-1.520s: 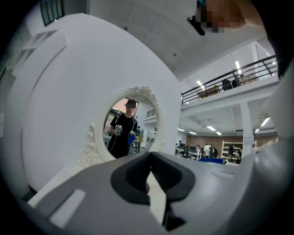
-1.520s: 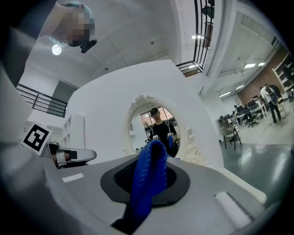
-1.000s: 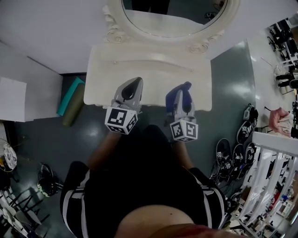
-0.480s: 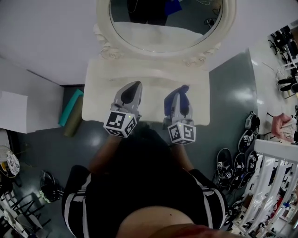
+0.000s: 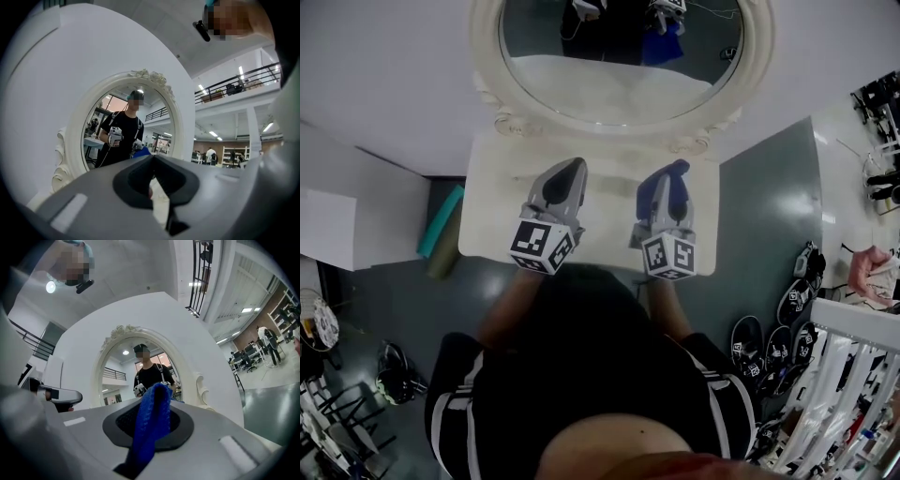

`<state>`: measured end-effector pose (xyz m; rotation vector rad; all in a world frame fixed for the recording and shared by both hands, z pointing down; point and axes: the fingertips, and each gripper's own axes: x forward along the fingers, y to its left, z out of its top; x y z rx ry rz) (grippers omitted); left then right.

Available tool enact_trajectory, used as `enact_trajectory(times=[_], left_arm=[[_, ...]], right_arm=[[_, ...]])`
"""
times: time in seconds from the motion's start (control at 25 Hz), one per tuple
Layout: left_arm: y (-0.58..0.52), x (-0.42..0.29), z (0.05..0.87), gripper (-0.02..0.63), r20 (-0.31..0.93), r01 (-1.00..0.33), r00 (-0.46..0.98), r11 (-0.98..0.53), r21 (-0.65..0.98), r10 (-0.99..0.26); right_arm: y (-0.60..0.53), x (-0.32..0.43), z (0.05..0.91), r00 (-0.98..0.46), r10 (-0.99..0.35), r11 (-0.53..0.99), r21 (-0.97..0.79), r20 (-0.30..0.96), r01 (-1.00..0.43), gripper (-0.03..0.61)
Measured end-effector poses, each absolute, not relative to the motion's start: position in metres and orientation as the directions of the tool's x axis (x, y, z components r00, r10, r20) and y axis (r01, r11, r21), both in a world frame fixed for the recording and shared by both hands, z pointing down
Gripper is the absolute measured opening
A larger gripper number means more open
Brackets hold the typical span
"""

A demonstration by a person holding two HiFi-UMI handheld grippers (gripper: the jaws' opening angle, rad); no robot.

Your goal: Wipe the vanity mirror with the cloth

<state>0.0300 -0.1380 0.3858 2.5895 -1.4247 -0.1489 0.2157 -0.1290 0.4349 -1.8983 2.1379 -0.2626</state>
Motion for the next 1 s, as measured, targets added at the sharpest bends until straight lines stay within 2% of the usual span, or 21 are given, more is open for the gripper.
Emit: enact_trajectory(times=[0.4,1.0], left_arm=[[-0.179,0.045,0.354,0.011,-0.033,-0.788,0.596,-0.593,0.166,-0.802],[-0.223,0.05,0.346,0.011,-0.043,-0.772,0.612,-0.609,0.182,-0.79]], right_arm=[[-0.187,0.238,0.389,-0.031,-0.984,0.085,-0.307,-0.177,-0.948,0.04],[-0.269,0.283,0.349,0.091,-0.955,0.01,-0.339,-0.281,-0.941,0.04]])
